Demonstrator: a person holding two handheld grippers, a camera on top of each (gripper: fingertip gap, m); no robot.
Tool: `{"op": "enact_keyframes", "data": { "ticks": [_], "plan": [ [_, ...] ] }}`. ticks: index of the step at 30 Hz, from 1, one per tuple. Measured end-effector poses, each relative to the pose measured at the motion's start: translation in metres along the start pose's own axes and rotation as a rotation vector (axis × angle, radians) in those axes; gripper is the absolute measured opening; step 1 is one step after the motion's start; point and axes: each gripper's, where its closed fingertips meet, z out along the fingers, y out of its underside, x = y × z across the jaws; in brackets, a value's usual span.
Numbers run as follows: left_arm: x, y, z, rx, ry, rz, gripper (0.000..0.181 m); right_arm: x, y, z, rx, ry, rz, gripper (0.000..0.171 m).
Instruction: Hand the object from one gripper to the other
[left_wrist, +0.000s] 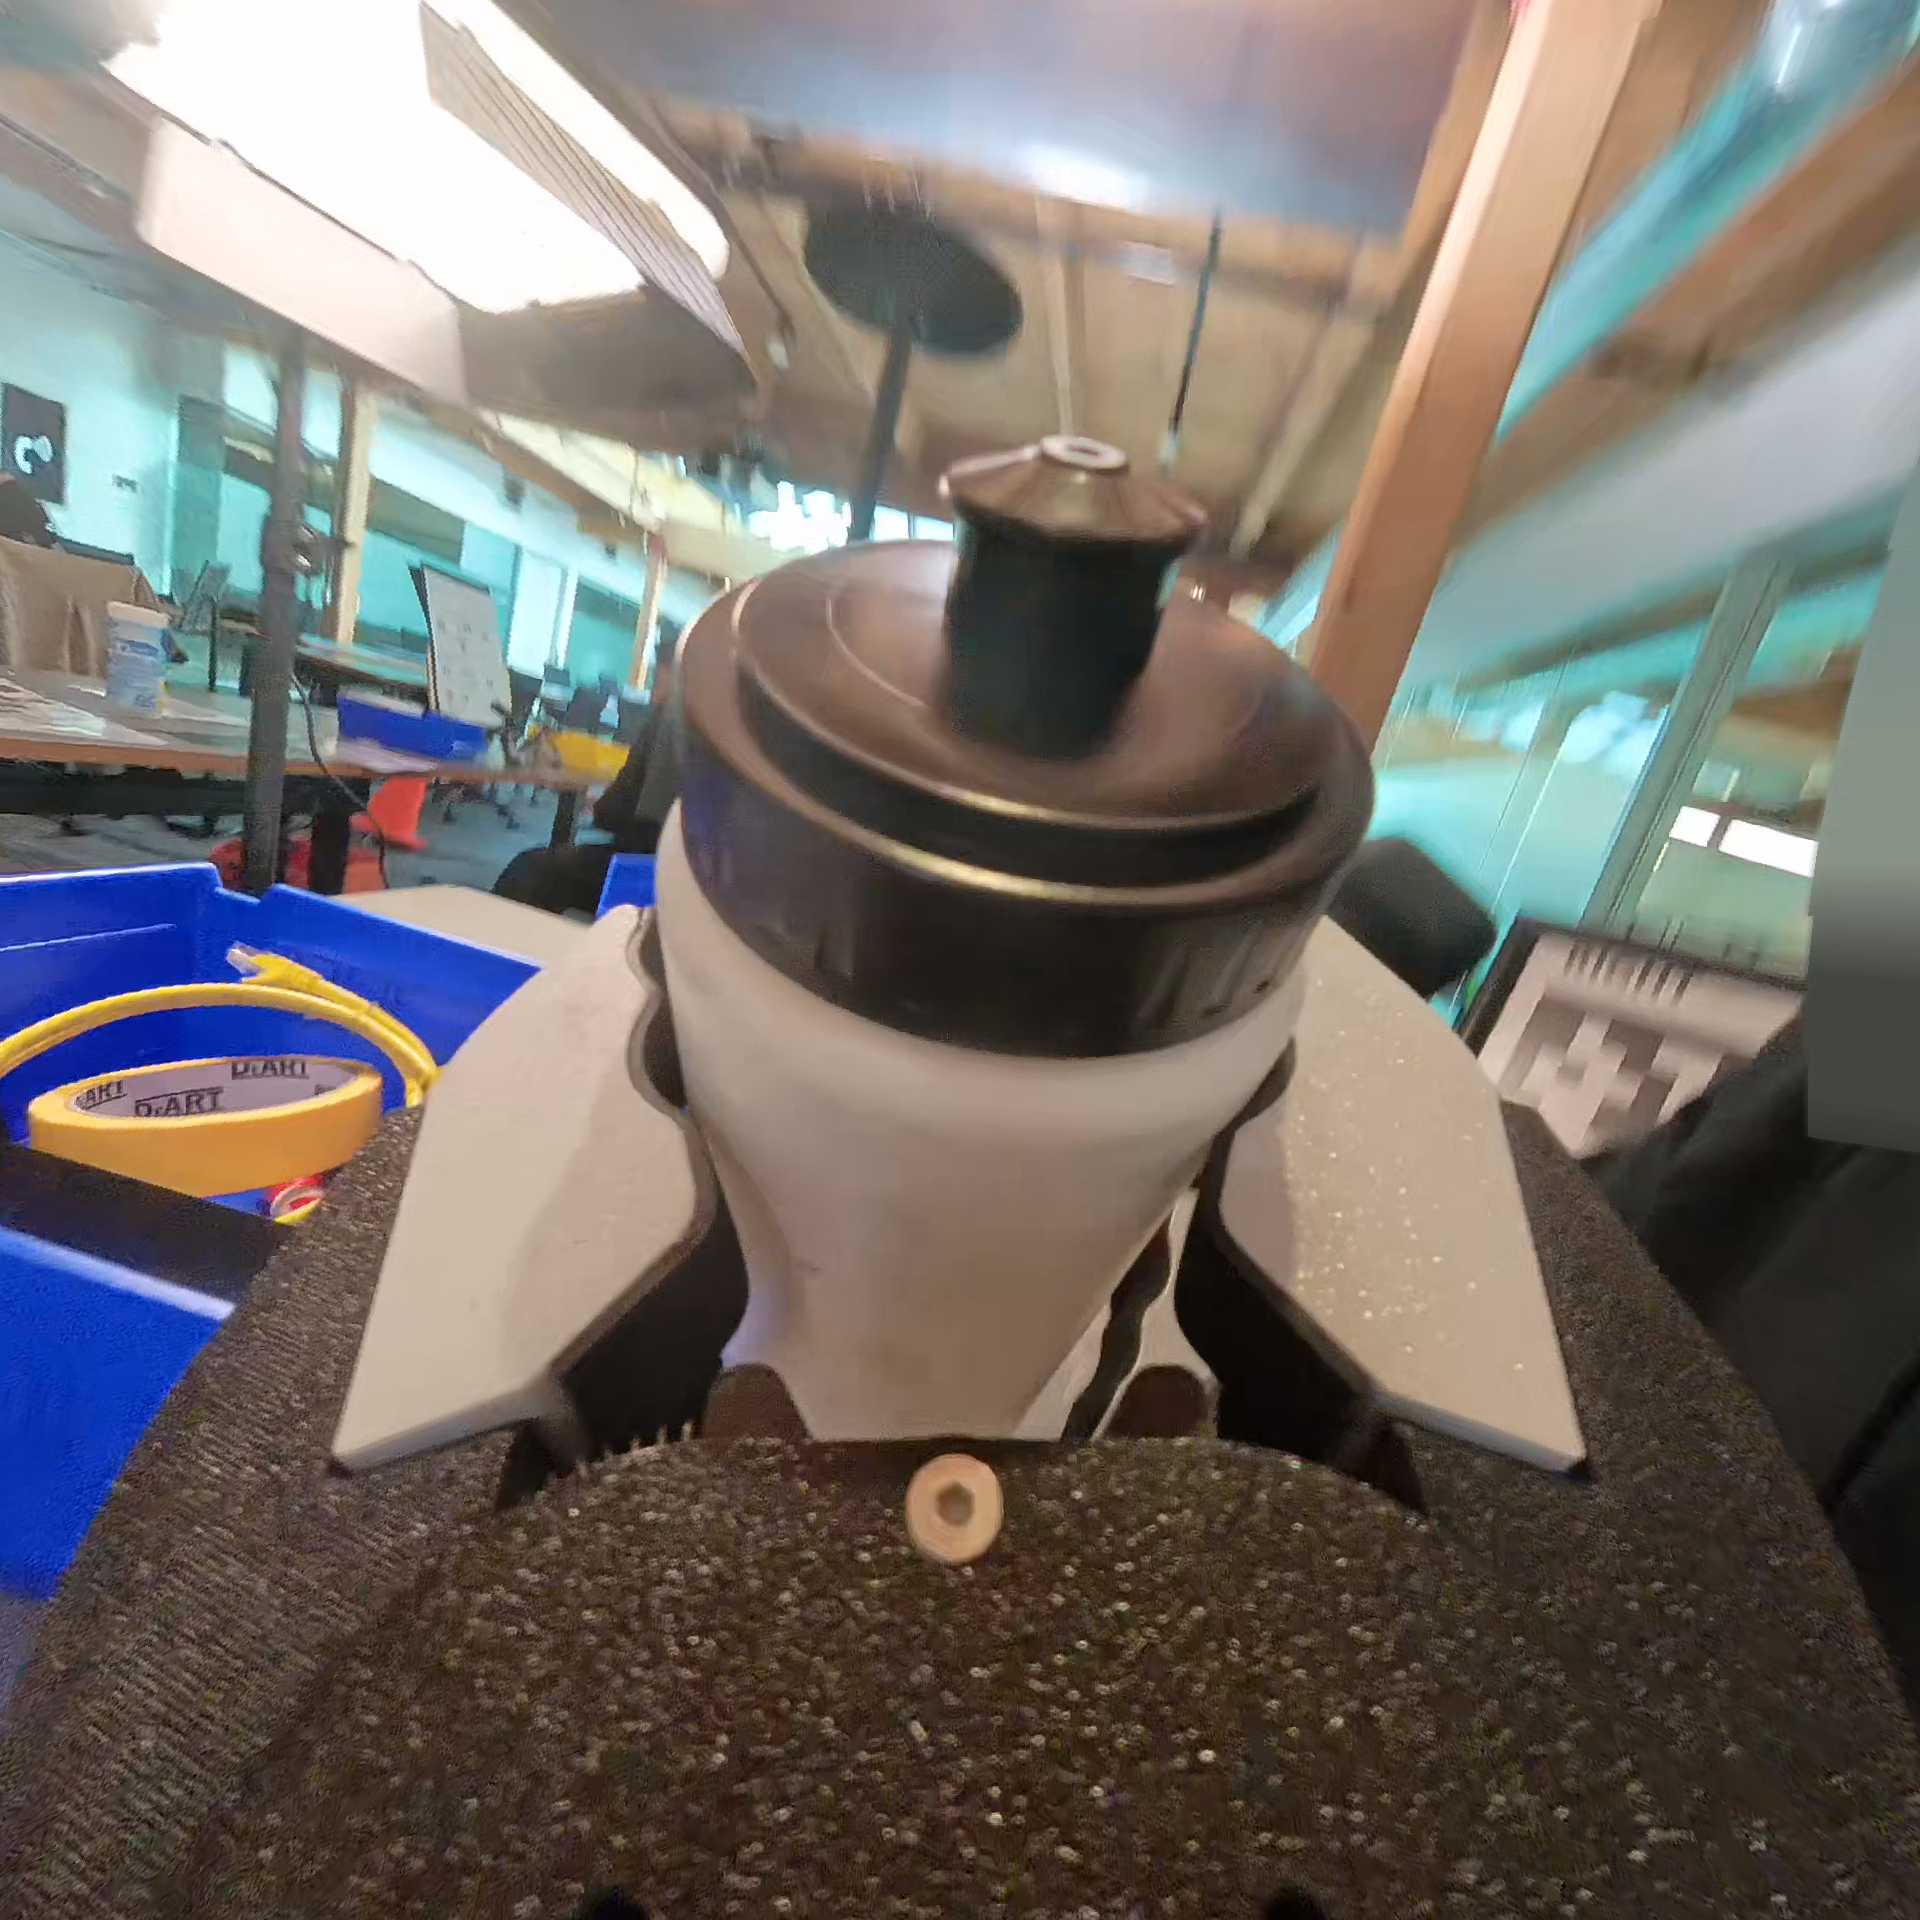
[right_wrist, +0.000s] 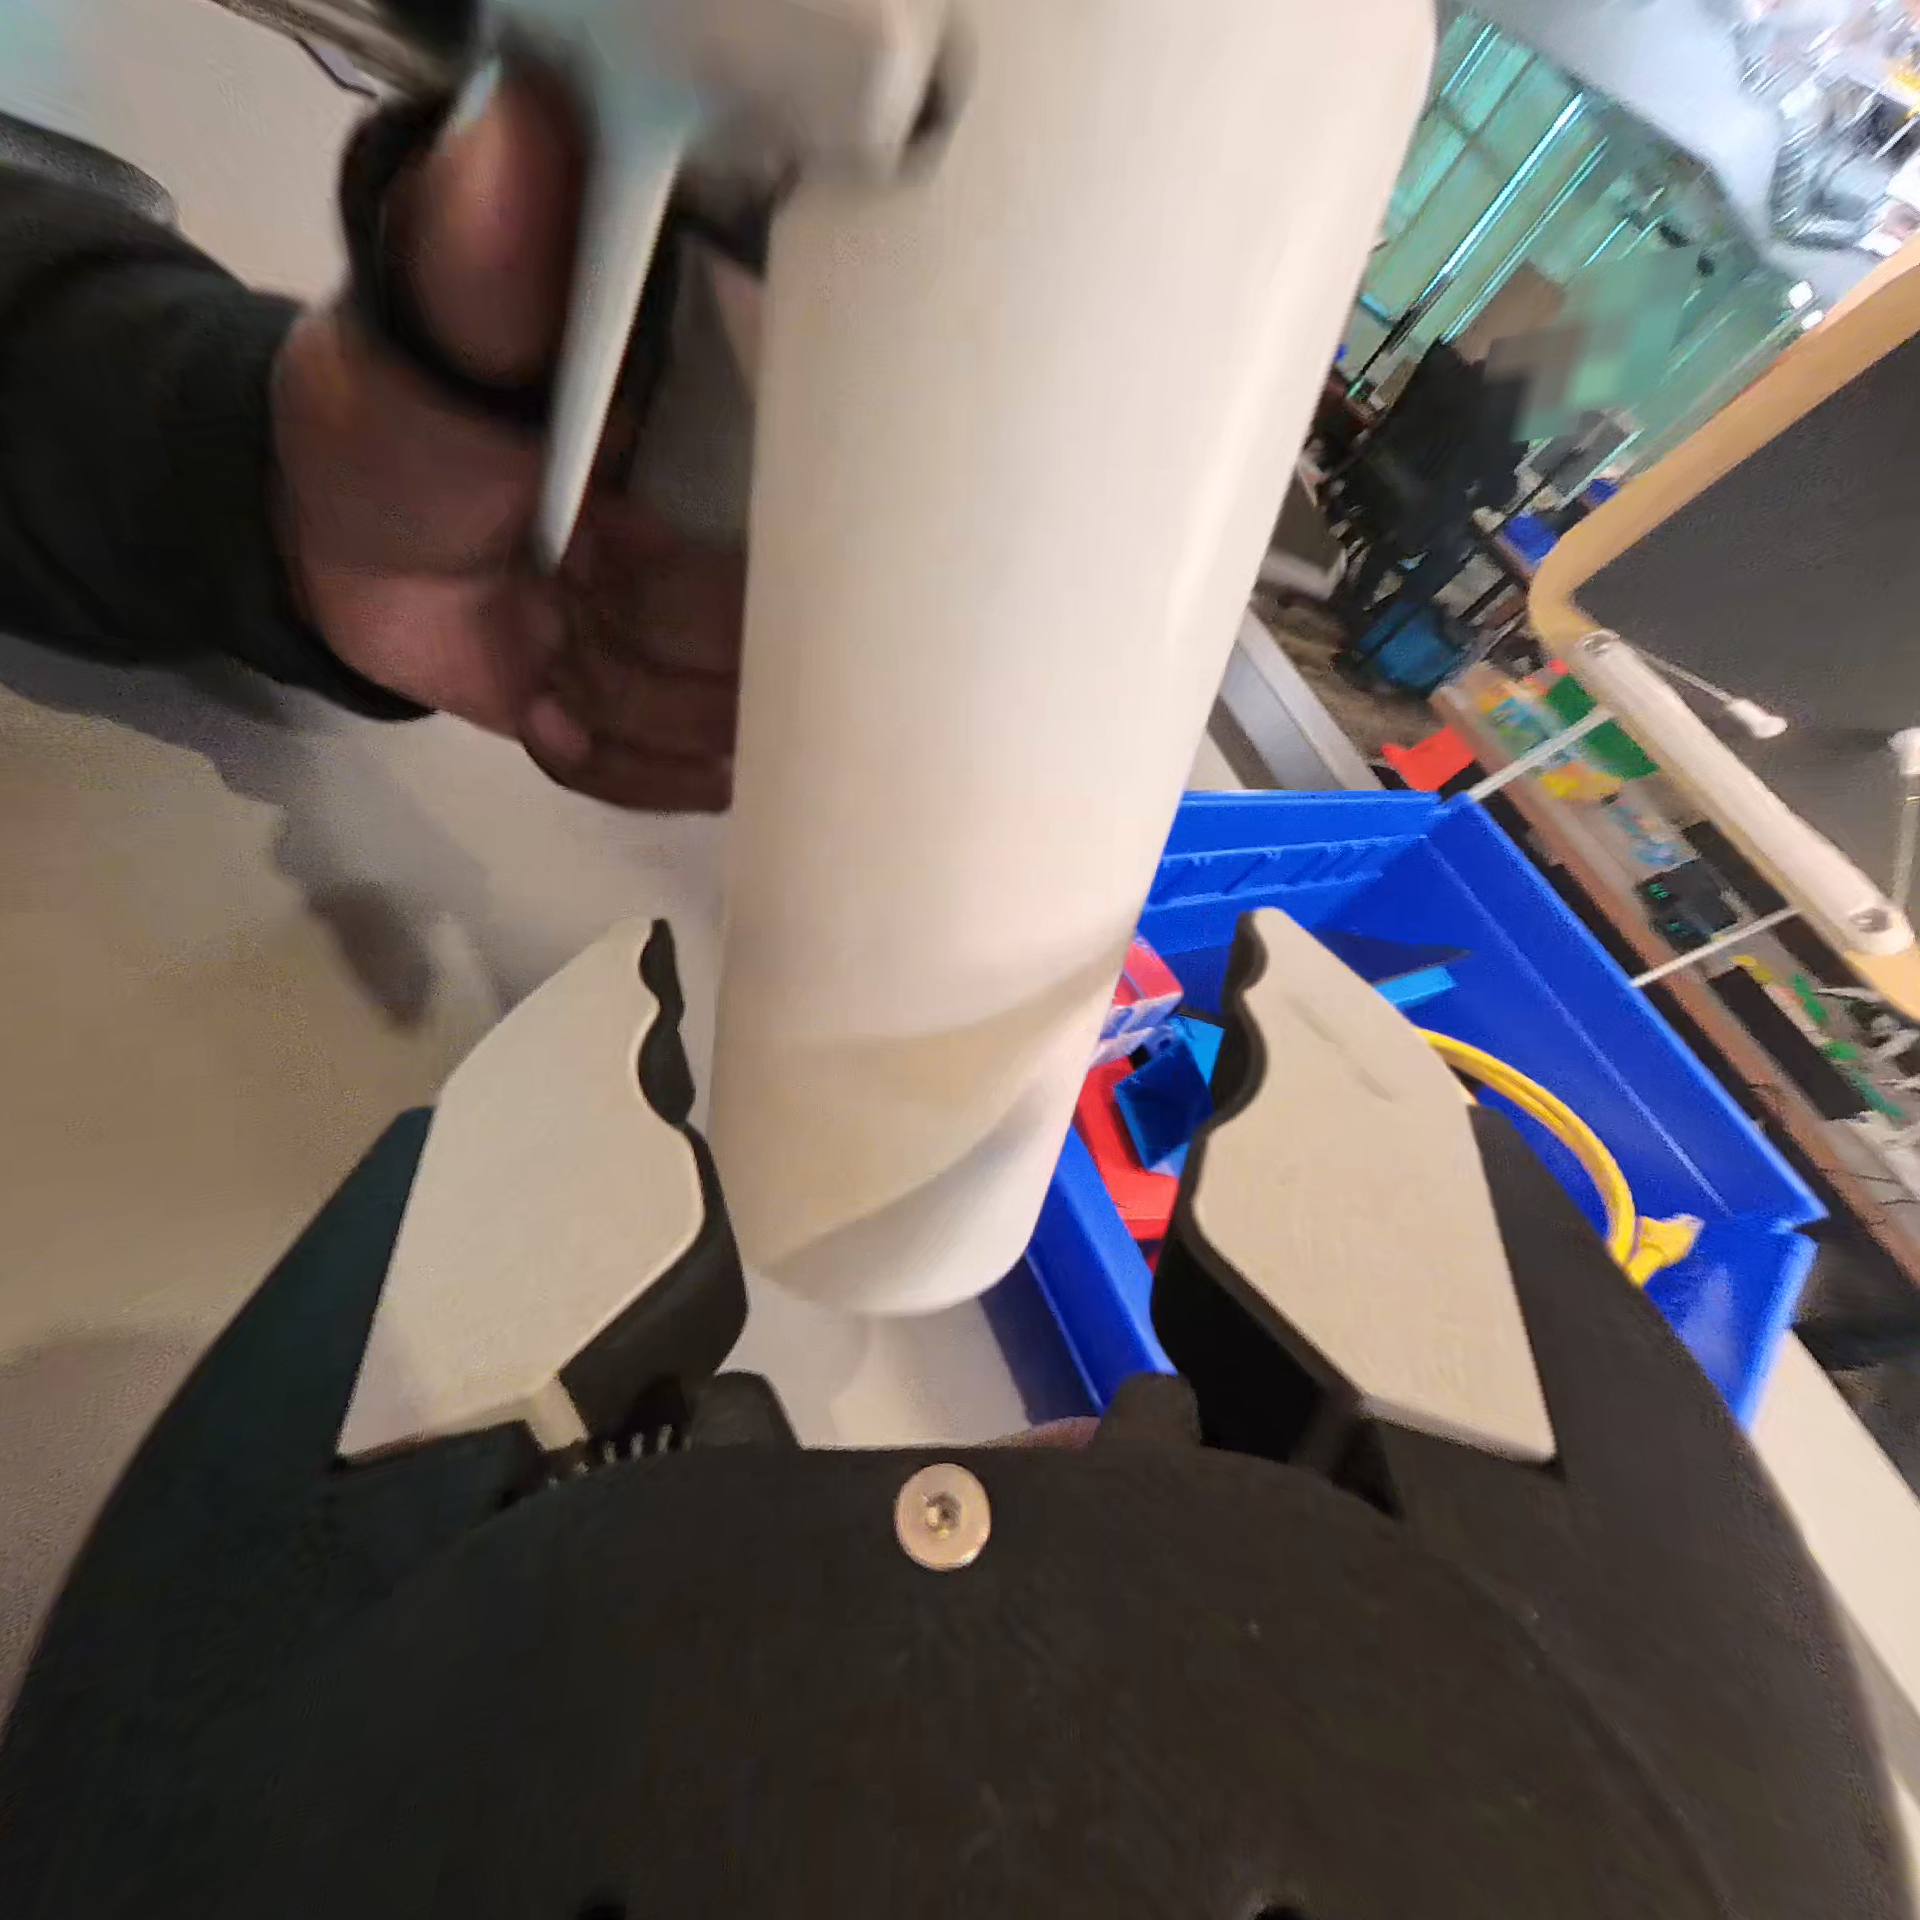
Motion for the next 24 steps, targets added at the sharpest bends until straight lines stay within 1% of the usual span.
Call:
{"op": "enact_keyframes", "data": {
  "ticks": [3,5,6,9,14,17,19,20,24],
  "plan": [
    [-0.019,-0.030,-0.015,0.181,-0.016,-0.148,0.106,0.005,0.010,0.002,0.014,0.067,-0.088,0.109],
    [-0.024,-0.041,-0.020,0.273,0.013,-0.234,0.106,0.009,0.013,0.005,0.028,0.138,-0.173,0.113],
    [-0.026,-0.045,-0.022,0.317,0.031,-0.278,0.106,0.013,0.012,0.005,0.046,0.182,-0.207,0.118],
    [-0.033,-0.049,-0.027,0.415,0.101,-0.418,0.106,0.018,0.004,0.002,0.117,0.272,-0.282,0.119],
    [-0.044,-0.043,-0.036,0.539,0.138,-0.565,0.106,0.015,-0.017,-0.001,0.229,0.380,-0.456,0.118],
    [-0.045,-0.037,-0.036,0.549,0.162,-0.588,0.107,0.013,-0.028,0.004,0.261,0.434,-0.527,0.120],
    [-0.045,-0.031,-0.033,0.523,0.171,-0.601,0.108,0.015,-0.031,0.008,0.266,0.454,-0.525,0.117],
    [-0.046,-0.030,-0.034,0.519,0.172,-0.607,0.108,0.016,-0.031,0.009,0.266,0.458,-0.518,0.119],
    [-0.045,-0.023,-0.030,0.408,0.188,-0.569,0.109,0.020,-0.024,0.010,0.242,0.451,-0.491,0.119]
  ]
}}
